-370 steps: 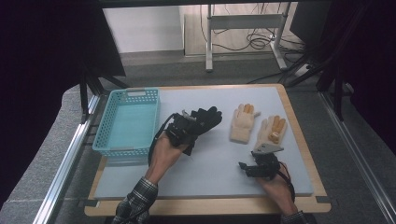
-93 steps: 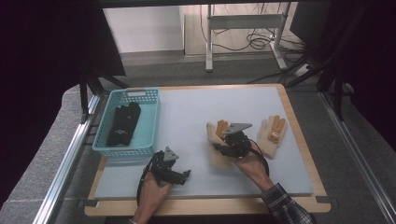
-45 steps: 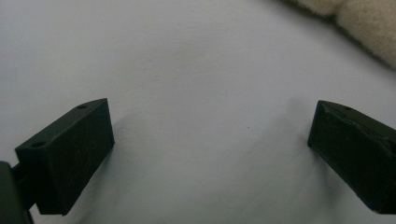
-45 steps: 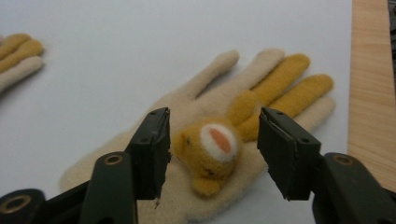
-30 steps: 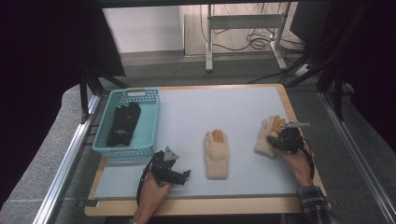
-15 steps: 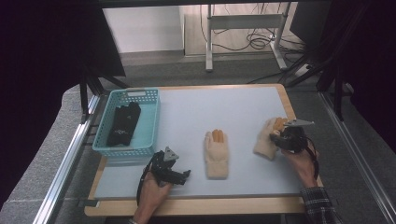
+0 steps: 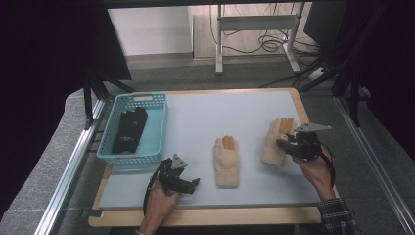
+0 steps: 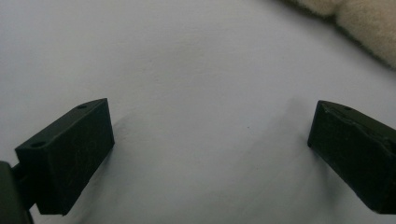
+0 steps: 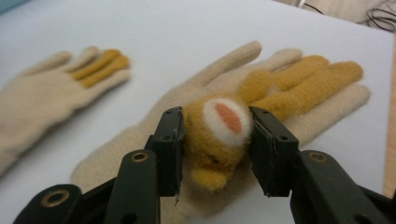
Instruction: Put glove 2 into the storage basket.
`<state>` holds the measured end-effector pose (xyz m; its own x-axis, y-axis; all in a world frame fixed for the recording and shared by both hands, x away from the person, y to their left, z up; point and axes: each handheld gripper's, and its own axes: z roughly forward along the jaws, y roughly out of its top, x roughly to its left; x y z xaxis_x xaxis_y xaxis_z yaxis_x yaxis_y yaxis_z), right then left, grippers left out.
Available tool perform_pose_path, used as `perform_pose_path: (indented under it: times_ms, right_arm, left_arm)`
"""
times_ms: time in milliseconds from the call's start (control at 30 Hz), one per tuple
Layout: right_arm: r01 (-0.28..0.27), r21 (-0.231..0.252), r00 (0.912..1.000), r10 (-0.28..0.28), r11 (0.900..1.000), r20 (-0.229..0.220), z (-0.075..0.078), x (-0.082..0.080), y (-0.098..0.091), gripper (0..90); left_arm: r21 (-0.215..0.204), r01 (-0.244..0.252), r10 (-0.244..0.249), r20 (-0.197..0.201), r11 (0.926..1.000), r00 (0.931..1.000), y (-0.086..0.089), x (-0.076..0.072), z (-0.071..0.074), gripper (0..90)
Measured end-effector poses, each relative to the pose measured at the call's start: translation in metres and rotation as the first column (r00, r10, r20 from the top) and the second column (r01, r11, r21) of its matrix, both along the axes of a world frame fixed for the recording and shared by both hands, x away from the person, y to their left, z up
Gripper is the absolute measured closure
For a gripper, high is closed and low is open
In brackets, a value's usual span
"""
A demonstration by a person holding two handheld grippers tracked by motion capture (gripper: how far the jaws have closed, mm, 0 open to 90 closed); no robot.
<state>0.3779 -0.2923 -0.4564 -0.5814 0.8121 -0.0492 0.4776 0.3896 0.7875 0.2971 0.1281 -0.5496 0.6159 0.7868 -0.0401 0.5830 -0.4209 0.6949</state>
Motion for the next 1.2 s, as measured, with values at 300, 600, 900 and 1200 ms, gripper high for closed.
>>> perform_pose_path:
  times_ms: [300,600,900,1200]
  right_arm:
    - [-0.155,0.025,0.9876,0.155,0.9875,0.026,0.018,-0.018,0.034,56.6]
    - [-0.328,0.025,0.9447,0.327,0.9445,0.022,0.018,-0.028,0.090,56.6]
    - [-0.419,0.003,0.9072,0.419,0.9078,-0.036,-0.005,-0.024,0.133,56.5]
    - [-0.403,0.000,0.9079,0.400,0.9151,-0.125,-0.042,-0.011,0.141,51.0]
  left_arm:
    - [0.000,0.000,0.000,0.002,1.0000,1.0000,0.000,0.000,0.000,0.5]
    - [0.000,-0.001,0.001,0.003,1.0000,1.0000,0.000,0.000,0.000,0.5]
    - [0.001,0.000,0.000,0.003,1.0000,1.0000,0.000,0.000,0.000,0.6]
    - [0.002,0.002,-0.002,0.001,1.0000,1.0000,0.000,0.000,0.000,0.5]
